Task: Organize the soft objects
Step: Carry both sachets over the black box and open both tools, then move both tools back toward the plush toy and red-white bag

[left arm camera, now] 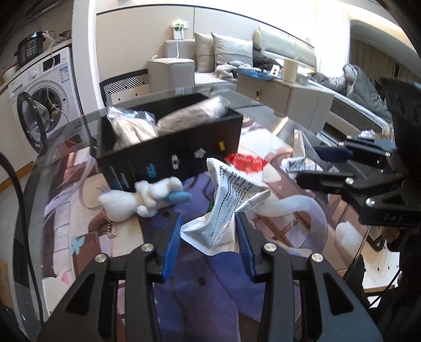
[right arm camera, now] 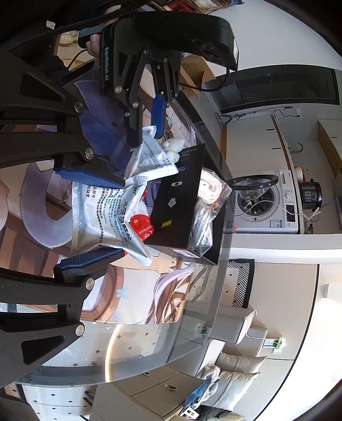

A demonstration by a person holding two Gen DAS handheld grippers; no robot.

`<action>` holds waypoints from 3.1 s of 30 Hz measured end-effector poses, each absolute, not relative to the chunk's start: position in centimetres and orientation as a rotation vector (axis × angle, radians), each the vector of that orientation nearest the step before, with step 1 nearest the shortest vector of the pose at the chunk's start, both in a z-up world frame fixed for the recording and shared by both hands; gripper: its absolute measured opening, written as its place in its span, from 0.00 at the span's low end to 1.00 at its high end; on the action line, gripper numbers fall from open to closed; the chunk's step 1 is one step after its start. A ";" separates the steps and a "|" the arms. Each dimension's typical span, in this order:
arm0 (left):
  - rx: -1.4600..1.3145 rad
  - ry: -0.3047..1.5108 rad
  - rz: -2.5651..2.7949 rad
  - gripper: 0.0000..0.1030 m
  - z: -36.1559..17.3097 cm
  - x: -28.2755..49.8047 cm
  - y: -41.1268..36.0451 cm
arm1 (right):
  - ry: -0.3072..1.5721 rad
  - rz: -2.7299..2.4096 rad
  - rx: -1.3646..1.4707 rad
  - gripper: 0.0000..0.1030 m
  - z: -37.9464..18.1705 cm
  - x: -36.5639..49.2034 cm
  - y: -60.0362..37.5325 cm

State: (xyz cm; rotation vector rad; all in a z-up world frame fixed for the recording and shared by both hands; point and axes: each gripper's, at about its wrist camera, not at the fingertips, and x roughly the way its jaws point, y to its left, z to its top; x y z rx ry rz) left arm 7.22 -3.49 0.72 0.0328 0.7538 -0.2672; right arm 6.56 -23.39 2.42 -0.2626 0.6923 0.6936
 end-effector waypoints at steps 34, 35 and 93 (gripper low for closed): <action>-0.075 0.577 -0.051 0.39 5.1 13.3 2.7 | 0.550 0.778 -0.210 0.44 7.9 14.1 -18.0; -0.074 0.578 -0.048 0.39 5.0 13.6 2.7 | 0.552 0.779 -0.210 0.44 8.0 14.5 -17.8; -0.036 0.623 -0.048 0.86 3.8 16.6 2.7 | 0.631 0.737 -0.264 0.98 6.1 19.7 -15.2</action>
